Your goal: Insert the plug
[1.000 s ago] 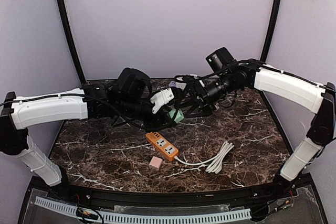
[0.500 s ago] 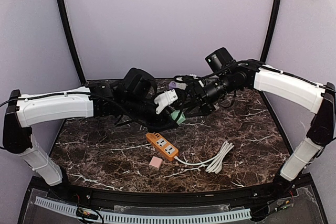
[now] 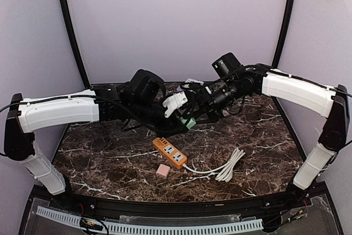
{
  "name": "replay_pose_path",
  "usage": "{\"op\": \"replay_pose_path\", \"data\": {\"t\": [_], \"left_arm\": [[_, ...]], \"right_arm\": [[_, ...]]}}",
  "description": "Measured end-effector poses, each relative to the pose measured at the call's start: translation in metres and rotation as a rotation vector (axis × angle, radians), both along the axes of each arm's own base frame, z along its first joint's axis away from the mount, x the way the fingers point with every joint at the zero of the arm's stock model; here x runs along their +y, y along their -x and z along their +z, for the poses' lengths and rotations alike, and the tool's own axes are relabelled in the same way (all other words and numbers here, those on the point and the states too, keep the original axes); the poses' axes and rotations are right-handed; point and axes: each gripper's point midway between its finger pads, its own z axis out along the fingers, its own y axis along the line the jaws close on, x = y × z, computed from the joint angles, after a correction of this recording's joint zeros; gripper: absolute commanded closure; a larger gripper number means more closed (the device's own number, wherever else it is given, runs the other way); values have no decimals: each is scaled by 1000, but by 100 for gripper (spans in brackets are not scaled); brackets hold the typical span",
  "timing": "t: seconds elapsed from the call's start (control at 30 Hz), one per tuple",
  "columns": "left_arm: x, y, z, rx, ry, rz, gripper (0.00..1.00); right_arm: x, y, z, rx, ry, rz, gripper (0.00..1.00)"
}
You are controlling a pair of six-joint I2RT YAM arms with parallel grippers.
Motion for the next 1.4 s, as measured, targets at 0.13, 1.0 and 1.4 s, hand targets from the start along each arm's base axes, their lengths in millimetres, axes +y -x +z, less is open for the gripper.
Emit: {"op": "replay_pose_path", "data": {"t": [0.13, 1.0, 1.4], "left_arm": [[0, 0, -1, 3, 0, 2, 99], [-3, 0, -9, 22, -30, -12, 99], [-1, -3, -13, 9, -54, -6, 43]], "right_arm": [[0, 0, -1, -1, 2, 2, 54], [1, 0, -22, 22, 49, 33, 75], [2, -2, -24, 66, 62, 19, 100]]}}
